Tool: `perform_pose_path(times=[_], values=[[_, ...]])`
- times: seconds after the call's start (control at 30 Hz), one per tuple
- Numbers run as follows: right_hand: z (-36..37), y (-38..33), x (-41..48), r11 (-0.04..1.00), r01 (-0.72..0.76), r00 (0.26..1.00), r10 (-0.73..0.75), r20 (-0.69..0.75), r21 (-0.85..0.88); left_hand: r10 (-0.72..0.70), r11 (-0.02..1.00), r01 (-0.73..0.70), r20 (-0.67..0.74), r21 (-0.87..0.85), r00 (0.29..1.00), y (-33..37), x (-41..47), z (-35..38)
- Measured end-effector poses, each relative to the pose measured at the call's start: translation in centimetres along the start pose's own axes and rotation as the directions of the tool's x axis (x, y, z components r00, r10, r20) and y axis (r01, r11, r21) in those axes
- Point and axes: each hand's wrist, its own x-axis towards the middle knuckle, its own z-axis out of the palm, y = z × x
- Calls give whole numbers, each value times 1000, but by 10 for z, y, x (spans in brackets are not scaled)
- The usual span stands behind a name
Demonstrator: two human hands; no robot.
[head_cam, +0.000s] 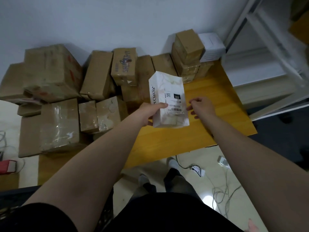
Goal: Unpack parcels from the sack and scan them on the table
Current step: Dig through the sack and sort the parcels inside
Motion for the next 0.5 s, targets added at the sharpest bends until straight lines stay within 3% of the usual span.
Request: perform_pose_path(times=[0.13,0.27,0.4,0.5], values=[[-35,41,33,974,7,1000,-12,-21,-226,-65,997,66,-24,35,998,-2,18,30],[-59,76,78,933,-171,981,191,34,-316,-122,992,123,10,-36,992,-6,36,56],[-59,100,107,878,-352,910,402,102,-324,-160,983,157,-29,-98,987,-16,59,76],[-50,120,122,841,-363,881,450,148,-401,-168,979,159,-66,-125,984,-26,74,90]])
